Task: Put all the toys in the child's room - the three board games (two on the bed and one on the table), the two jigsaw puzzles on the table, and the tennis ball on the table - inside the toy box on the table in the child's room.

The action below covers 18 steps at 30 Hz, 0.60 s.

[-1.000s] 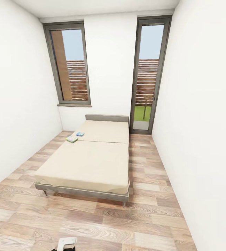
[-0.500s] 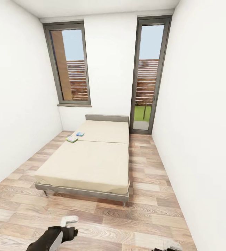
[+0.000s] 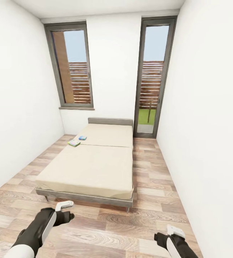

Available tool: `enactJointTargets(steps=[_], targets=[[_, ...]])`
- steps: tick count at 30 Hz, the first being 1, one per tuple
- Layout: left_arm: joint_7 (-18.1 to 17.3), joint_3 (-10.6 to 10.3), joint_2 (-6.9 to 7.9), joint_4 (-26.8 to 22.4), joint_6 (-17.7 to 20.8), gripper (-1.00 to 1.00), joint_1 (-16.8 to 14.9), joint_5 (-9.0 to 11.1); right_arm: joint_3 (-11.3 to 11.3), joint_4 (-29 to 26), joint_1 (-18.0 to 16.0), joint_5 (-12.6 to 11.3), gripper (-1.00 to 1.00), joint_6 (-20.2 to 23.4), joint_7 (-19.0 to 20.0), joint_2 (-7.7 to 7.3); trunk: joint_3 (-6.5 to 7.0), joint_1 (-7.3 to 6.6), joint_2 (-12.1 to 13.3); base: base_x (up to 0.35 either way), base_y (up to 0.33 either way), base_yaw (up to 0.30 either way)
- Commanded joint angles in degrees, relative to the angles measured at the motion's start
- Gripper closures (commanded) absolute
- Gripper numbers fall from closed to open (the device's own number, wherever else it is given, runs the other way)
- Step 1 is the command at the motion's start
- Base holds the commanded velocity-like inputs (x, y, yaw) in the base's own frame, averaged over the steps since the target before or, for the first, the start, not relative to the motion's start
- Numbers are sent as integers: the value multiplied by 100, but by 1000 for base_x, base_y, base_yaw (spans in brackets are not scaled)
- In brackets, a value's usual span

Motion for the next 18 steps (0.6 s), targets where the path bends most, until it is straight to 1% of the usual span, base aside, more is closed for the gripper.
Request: enactJointTargets(steps=[1,4,6,9,13,15,16,18], targets=[[-20,12,5,-32,76,-100,-4,39,-14,-20,-4,-64,-100,20,-30,3,-14,4,-14,0,0,-81],[-141,12,18,-90,191,-100,-1,38,-17,-35,-6,-74,-100,18,-25,-3,-14,4,-14,0,0,-175],[-309,20,27,-119,240,-100,-4,37,-18,-38,-7,-69,-100,14,-26,3,-14,4,-14,0,0,-232],[-691,48,38,-141,336,-100,-2,20,-19,5,-7,-56,-100,1,-28,16,-14,4,-14,0,0,-259],[-942,59,51,-147,367,-100,-3,-1,-19,82,-7,-42,-100,-7,-28,20,-14,4,-14,0,7,-271],[-1020,61,81,-151,379,-100,-1,-5,-17,113,-7,-45,-100,-26,-29,21,-14,4,-14,13,63,-275],[-1072,59,133,-151,387,-100,0,4,-15,134,-7,-47,-100,-65,-31,22,-14,4,-14,58,142,-265],[-1113,58,187,-151,392,-100,0,16,-13,153,-7,-45,-100,-116,-33,25,-14,4,-14,80,175,-227]])
